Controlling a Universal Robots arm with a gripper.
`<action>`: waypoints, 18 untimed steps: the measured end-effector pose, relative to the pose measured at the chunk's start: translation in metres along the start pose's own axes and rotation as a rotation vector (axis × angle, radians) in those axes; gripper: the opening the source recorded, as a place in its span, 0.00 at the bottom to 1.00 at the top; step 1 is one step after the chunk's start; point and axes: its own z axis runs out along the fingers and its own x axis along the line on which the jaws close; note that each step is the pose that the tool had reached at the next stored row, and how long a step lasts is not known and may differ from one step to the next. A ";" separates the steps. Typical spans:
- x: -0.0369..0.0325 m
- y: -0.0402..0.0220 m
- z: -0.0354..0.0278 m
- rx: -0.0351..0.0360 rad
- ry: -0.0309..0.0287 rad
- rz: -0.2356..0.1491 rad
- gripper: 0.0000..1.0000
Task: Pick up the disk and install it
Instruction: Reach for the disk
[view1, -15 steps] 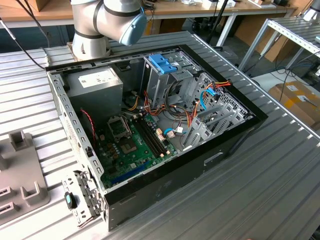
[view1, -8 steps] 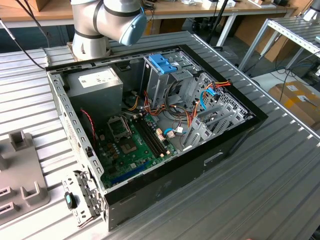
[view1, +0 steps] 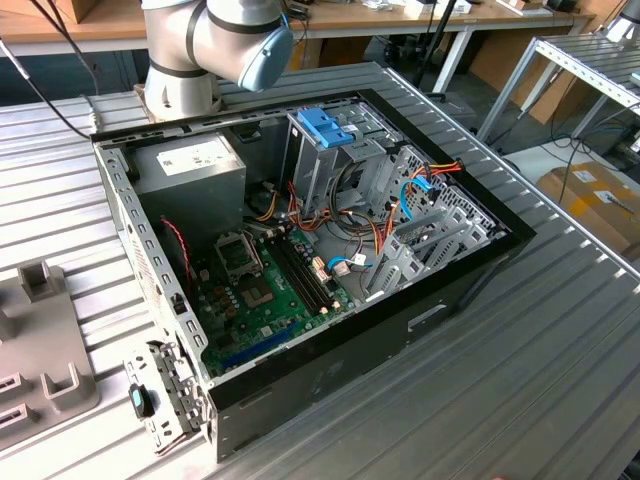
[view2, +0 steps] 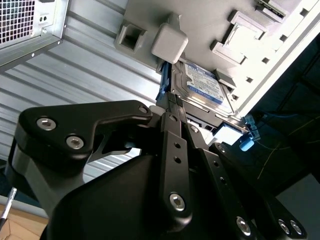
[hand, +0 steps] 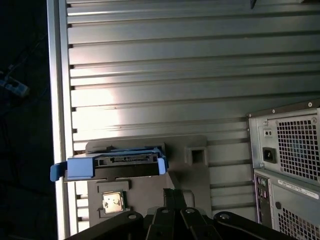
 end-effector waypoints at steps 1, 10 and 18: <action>0.0015 -0.0001 0.0000 0.0000 0.0000 0.000 0.11; 0.0187 -0.0014 -0.0004 0.0000 -0.0001 0.000 0.11; 0.0296 -0.0022 -0.0006 0.0000 0.0000 0.000 0.11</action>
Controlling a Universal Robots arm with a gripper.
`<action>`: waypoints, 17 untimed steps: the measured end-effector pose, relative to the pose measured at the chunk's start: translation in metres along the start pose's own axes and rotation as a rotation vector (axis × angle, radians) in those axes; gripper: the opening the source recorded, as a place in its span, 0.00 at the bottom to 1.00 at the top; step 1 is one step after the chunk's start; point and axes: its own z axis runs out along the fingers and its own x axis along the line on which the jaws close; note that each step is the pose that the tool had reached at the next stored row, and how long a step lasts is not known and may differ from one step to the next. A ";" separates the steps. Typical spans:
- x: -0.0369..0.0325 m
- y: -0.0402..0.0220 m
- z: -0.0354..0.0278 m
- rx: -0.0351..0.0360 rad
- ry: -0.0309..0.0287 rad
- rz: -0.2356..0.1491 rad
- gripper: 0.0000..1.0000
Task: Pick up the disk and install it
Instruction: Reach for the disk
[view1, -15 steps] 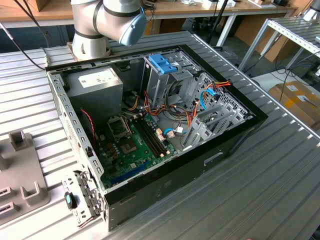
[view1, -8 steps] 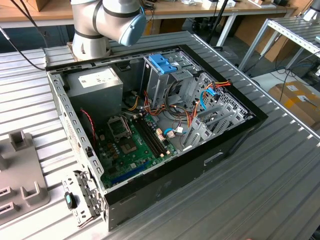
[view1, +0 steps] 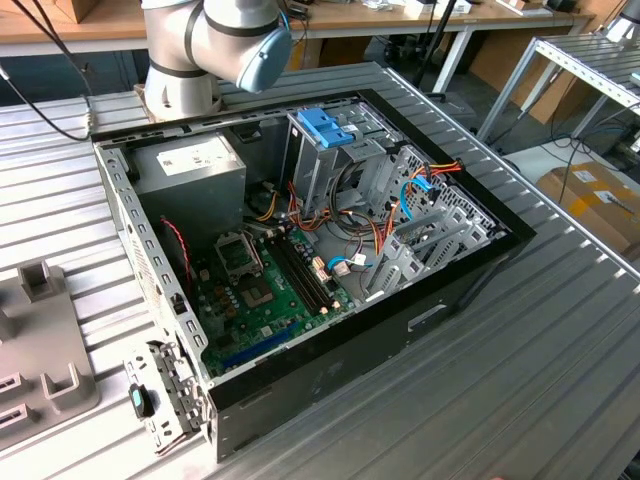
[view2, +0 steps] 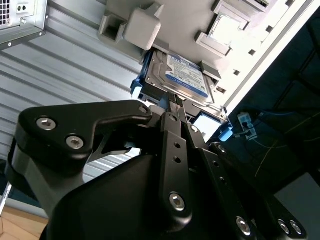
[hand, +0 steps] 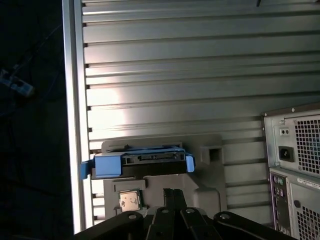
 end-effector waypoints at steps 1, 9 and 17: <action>0.0015 -0.0001 0.0000 0.0000 0.0000 0.000 0.11; 0.0083 -0.0006 -0.0001 0.0000 -0.0001 0.000 0.11; 0.0192 -0.0013 0.0006 0.0000 0.0000 0.000 0.11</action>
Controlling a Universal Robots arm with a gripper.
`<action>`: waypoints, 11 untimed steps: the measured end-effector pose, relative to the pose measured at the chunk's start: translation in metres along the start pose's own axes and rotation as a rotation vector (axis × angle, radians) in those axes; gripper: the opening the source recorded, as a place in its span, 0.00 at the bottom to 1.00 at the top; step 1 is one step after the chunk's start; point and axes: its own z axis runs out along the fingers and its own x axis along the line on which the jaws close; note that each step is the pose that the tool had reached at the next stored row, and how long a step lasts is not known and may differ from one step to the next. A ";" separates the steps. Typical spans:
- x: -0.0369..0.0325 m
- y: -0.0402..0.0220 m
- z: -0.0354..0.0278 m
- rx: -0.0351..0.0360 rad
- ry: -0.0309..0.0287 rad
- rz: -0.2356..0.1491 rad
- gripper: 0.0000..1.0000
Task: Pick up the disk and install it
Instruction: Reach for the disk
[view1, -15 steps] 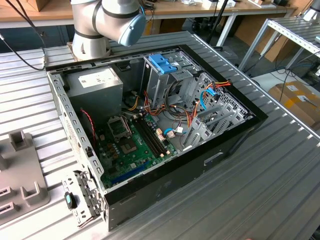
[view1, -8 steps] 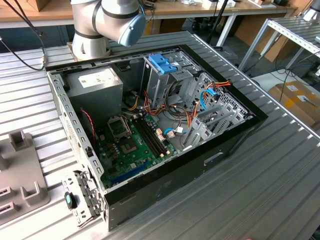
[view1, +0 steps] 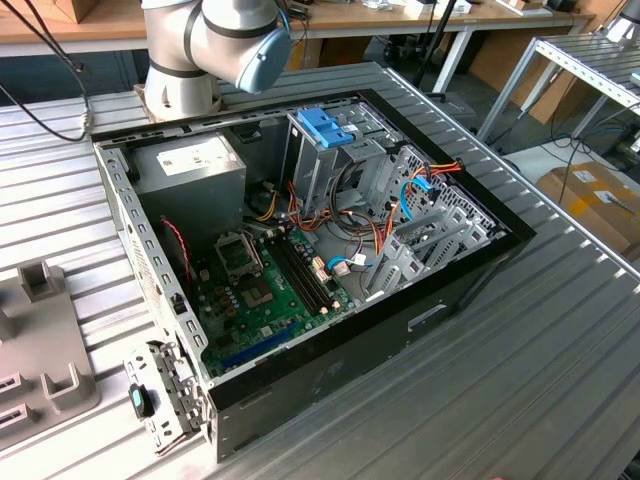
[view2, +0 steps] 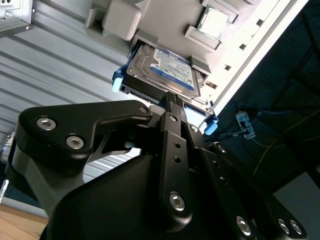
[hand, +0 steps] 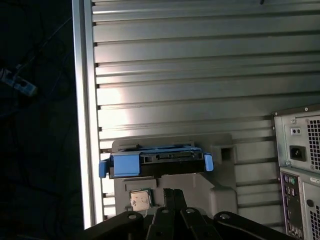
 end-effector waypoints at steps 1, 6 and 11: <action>0.0018 -0.0001 0.0002 0.0000 0.0001 0.000 0.11; 0.0064 0.0000 0.0009 0.0000 -0.0001 0.000 0.11; 0.0095 0.0046 0.0017 0.0001 -0.0002 0.000 0.11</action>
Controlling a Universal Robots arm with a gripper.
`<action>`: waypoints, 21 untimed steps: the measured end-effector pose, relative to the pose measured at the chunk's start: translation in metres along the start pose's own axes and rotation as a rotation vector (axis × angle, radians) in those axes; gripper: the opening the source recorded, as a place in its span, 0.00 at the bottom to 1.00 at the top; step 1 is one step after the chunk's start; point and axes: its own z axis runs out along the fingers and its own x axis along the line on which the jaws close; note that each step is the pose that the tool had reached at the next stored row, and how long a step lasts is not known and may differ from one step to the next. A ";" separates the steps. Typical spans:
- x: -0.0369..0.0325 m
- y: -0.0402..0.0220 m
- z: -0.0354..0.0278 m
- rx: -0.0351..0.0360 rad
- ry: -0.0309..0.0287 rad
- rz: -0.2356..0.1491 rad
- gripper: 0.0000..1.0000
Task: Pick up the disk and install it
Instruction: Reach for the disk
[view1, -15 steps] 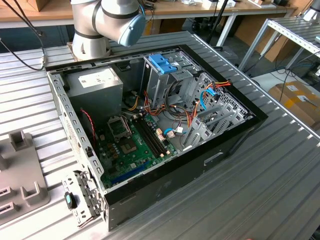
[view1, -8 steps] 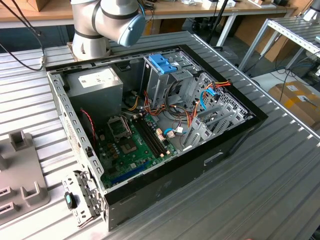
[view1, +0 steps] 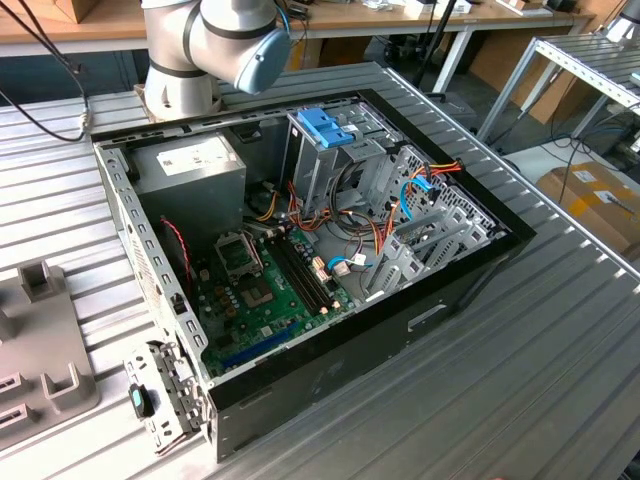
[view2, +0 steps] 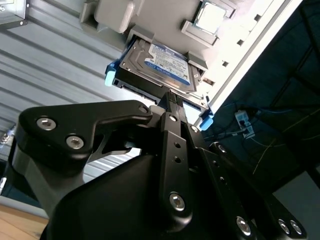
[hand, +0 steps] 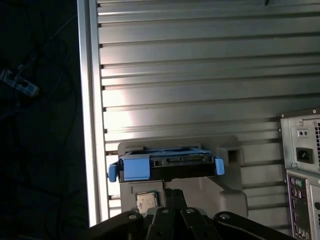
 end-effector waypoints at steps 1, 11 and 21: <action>0.0011 0.0012 0.0003 0.0001 0.0000 0.000 0.11; 0.0130 0.0116 0.0035 0.0021 0.0000 0.000 0.11; 0.0135 0.0124 0.0051 0.0020 -0.0003 0.000 0.11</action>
